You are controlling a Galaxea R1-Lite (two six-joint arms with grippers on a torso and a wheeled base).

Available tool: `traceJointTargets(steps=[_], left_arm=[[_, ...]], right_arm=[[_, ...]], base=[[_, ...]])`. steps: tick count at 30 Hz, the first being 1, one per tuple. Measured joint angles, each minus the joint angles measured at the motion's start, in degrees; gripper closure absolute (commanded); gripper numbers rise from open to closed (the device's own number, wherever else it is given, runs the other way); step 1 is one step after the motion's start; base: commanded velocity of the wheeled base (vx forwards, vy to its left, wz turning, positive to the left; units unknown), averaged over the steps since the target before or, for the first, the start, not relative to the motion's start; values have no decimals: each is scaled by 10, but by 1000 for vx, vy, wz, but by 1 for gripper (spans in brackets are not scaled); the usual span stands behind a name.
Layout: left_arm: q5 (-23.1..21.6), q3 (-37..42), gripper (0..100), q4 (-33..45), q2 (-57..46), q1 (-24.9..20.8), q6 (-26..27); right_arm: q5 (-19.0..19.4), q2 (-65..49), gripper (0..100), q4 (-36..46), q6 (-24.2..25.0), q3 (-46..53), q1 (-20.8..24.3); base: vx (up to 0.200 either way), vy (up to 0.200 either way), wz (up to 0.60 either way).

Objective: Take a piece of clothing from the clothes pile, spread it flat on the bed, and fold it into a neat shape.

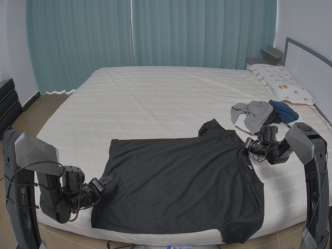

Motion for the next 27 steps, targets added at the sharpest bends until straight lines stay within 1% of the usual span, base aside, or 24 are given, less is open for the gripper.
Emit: traceJointTargets(steps=[13, 14, 20, 27], left_arm=[[0, 0, 0, 0, 0, 0, -1], [0, 0, 0, 0, 0, 0, -1], [0, 2, 0, 0, -1, 0, -2], [-2, 8, 0, 0, -3, 1, -4]], right_arm=[[-1, -8, 100, -4, -1, 14, -8], [0, -9, 0, -4, -1, 15, -7], [1, -29, 0, -18, 1, 49, -6], [28, -103, 0, -24, 2, 160, -10]], base=[[0, 0, 0], [0, 0, 0], [0, 0, 0], [0, 0, 0]])
